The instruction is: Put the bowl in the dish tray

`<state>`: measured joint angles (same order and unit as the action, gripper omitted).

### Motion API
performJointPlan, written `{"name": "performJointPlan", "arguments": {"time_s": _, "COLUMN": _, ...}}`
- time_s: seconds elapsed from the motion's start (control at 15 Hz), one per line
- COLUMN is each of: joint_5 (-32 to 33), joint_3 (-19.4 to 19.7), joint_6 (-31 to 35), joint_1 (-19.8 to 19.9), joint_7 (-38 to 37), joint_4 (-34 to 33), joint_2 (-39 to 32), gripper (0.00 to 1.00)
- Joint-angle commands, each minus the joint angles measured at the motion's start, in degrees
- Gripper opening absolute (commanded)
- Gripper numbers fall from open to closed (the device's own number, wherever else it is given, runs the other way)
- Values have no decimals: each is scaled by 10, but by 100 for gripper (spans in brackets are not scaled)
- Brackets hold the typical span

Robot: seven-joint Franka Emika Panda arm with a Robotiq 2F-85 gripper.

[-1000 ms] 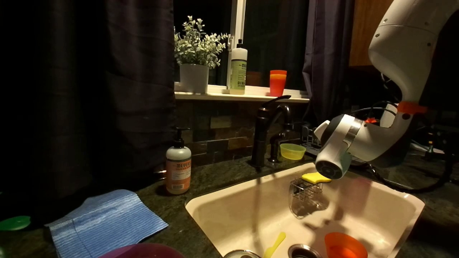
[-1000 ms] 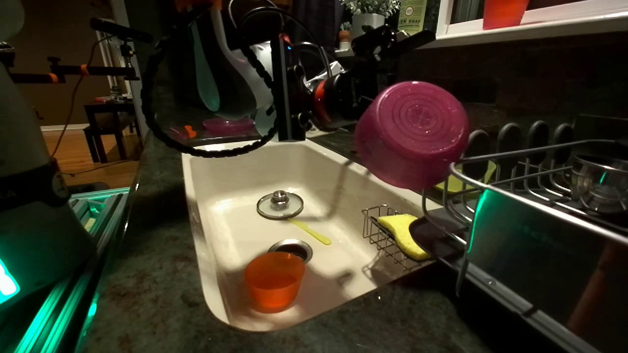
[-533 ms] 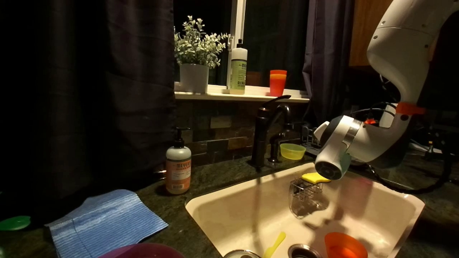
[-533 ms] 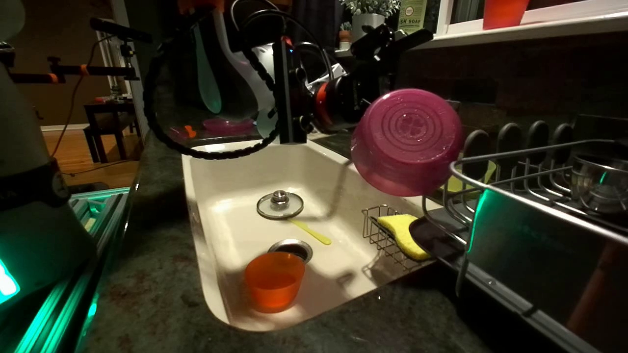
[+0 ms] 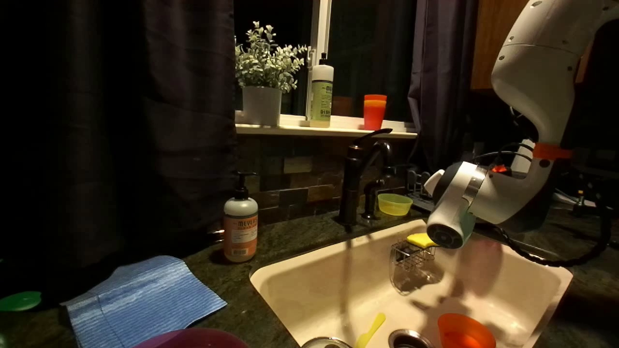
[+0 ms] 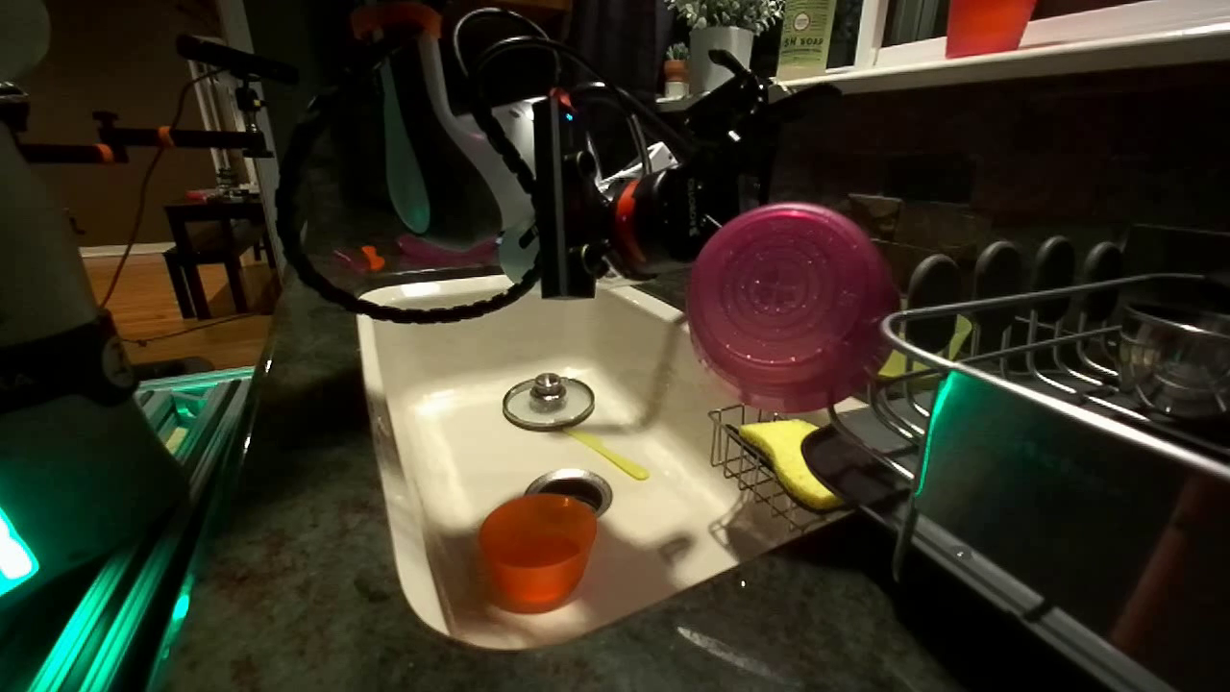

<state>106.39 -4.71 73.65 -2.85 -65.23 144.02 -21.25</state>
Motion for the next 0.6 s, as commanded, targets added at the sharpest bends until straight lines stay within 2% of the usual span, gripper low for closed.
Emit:
{"name": "performJointPlan", "arguments": {"time_s": 0.0, "joint_5": 9, "joint_3": -3, "joint_6": 12, "joint_1": 11, "joint_7": 5, "joint_4": 1, "joint_2": -9, "gripper": 100}}
{"name": "performJointPlan", "arguments": {"time_s": 0.33, "joint_5": 2, "joint_3": -6, "joint_6": 24, "joint_1": 17, "joint_7": -6, "joint_4": -2, "joint_2": -6, "gripper": 100}}
{"name": "performJointPlan", "arguments": {"time_s": 0.53, "joint_5": -23, "joint_3": -17, "joint_6": 60, "joint_1": 23, "joint_7": -16, "joint_4": -11, "joint_2": 9, "gripper": 100}}
